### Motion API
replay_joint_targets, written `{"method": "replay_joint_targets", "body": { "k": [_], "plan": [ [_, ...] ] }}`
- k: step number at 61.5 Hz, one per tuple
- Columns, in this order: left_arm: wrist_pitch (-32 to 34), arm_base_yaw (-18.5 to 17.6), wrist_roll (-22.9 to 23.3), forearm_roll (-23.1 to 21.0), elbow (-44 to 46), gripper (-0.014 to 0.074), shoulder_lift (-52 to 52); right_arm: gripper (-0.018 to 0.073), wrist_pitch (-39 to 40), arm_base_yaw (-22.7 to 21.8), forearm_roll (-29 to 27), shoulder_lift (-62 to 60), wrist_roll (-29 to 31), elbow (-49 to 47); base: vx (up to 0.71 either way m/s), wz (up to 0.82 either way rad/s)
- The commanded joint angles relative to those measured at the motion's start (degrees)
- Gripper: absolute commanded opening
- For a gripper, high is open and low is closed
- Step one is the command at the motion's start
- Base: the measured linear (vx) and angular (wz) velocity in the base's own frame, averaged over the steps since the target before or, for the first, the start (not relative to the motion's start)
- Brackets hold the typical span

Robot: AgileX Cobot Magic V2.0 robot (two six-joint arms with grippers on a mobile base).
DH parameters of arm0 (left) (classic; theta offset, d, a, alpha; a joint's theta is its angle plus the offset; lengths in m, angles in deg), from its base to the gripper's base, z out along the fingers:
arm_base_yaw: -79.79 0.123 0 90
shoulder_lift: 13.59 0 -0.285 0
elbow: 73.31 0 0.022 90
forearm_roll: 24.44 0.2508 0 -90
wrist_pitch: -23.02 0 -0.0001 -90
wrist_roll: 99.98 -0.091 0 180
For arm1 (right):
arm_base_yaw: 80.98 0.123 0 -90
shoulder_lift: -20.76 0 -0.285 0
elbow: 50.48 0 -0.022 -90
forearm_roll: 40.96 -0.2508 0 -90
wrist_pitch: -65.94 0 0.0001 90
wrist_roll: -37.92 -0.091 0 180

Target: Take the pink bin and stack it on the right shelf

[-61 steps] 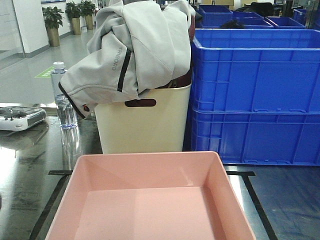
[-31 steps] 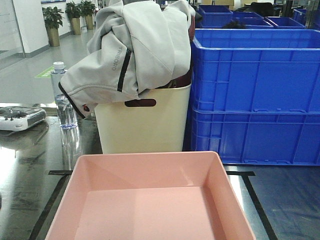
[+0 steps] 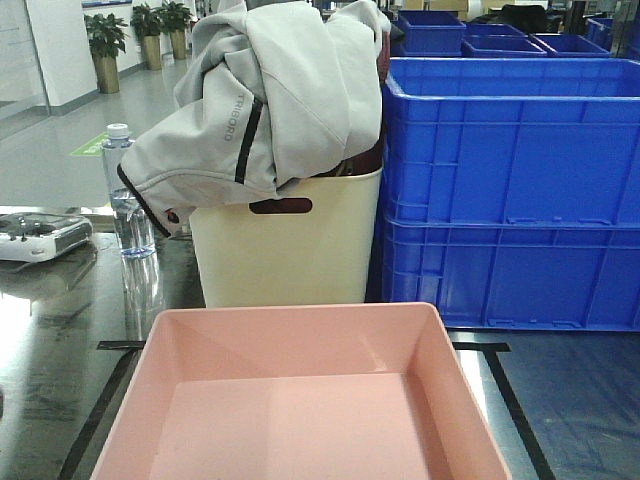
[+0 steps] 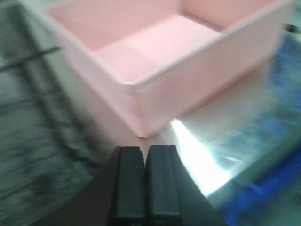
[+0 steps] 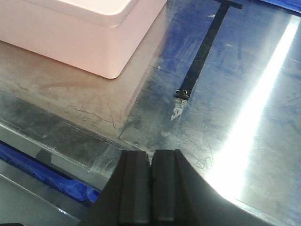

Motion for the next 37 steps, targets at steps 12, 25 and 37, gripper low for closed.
{"method": "replay_joint_targets", "body": {
  "k": [12, 25, 37],
  "plan": [
    [26.8, 14.2, 0.4, 2.4, -17.1, 0.0029, 13.8, -0.0012, 4.3, -0.3, 0.5, 0.8, 0.4, -1.4, 0.0, 0.0],
    [35.9, 14.5, 5.5, 4.5, -25.3, -0.0006, 15.5, -0.0011, 4.3, -0.3, 0.5, 0.8, 0.4, -1.4, 0.0, 0.0],
    [40.0, 14.7, 19.8, 16.5, -29.5, -0.0006, 15.6, -0.0009, 4.3, -0.3, 0.4, 0.8, 0.4, -1.4, 0.0, 0.0]
  ]
}}
